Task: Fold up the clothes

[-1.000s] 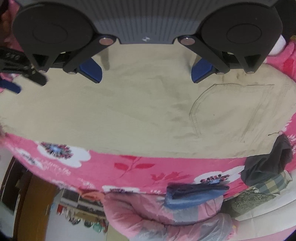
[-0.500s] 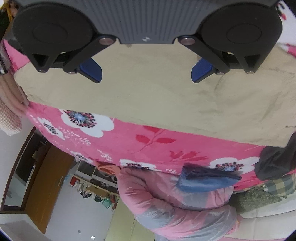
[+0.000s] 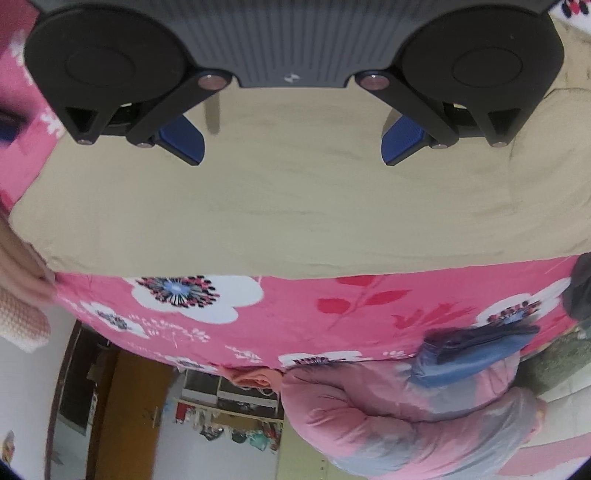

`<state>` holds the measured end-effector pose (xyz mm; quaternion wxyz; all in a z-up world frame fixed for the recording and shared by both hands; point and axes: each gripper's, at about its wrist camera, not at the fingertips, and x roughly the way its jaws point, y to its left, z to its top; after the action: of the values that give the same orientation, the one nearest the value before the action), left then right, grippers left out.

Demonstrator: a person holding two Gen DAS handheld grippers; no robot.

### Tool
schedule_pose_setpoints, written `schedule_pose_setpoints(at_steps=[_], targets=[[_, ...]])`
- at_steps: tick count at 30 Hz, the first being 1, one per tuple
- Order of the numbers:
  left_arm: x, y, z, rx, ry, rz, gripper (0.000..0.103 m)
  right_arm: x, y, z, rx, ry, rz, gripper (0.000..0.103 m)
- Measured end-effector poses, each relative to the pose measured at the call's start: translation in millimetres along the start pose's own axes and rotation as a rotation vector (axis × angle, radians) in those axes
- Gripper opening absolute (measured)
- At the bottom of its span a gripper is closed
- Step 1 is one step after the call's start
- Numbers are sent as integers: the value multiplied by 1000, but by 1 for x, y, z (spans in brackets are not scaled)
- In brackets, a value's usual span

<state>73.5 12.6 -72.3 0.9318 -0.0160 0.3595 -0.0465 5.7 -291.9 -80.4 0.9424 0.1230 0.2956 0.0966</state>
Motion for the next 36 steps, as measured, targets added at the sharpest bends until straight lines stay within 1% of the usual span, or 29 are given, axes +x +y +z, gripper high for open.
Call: schedule_pose_setpoints(at_steps=[3, 5, 7, 9, 11, 14, 22, 24, 25, 26, 27, 28, 29, 30, 31, 32, 33, 36], targets=[[7, -3, -7, 31, 20, 9, 103, -4, -57, 23, 177, -69, -79, 102], [8, -5, -11, 48, 8, 16, 103, -3, -98, 37, 323, -115, -110, 102], [8, -6, -14, 59, -5, 22, 103, 6, -134, 45, 449, -130, -132, 102], [8, -5, -16, 58, -9, 19, 103, 17, -156, 48, 528, -136, -139, 99], [9, -4, -16, 51, -11, 12, 103, 27, -173, 49, 589, -151, -139, 99], [9, -3, -18, 47, -17, 5, 103, 43, -185, 55, 644, -171, -155, 99], [10, 0, -22, 42, -39, -9, 103, 85, -201, 82, 656, -202, -212, 99], [10, 0, -22, 42, -43, -11, 103, 87, -206, 82, 675, -222, -230, 93], [10, 0, -23, 42, -45, -12, 103, 89, -209, 83, 684, -232, -239, 84], [10, 0, -23, 41, -48, -13, 103, 90, -211, 83, 693, -242, -248, 70], [10, -1, -24, 42, -50, -13, 103, 91, -214, 83, 703, -252, -258, 61], [10, -1, -24, 43, -51, -13, 103, 93, -216, 84, 712, -261, -267, 49], [10, -1, -24, 43, -52, -13, 103, 94, -220, 83, 723, -268, -269, 37], [11, -1, -24, 43, -53, -13, 103, 94, -223, 82, 739, -270, -260, 28], [11, -1, -24, 42, -53, -13, 103, 94, -227, 80, 754, -272, -250, 9], [11, 0, -24, 42, -53, -13, 103, 94, -230, 79, 768, -275, -240, 5], [11, 0, -24, 42, -52, -14, 103, 94, -231, 78, 771, -282, -233, 5], [11, 1, -24, 39, -53, -17, 103, 90, -208, 92, 656, -315, -212, 4]])
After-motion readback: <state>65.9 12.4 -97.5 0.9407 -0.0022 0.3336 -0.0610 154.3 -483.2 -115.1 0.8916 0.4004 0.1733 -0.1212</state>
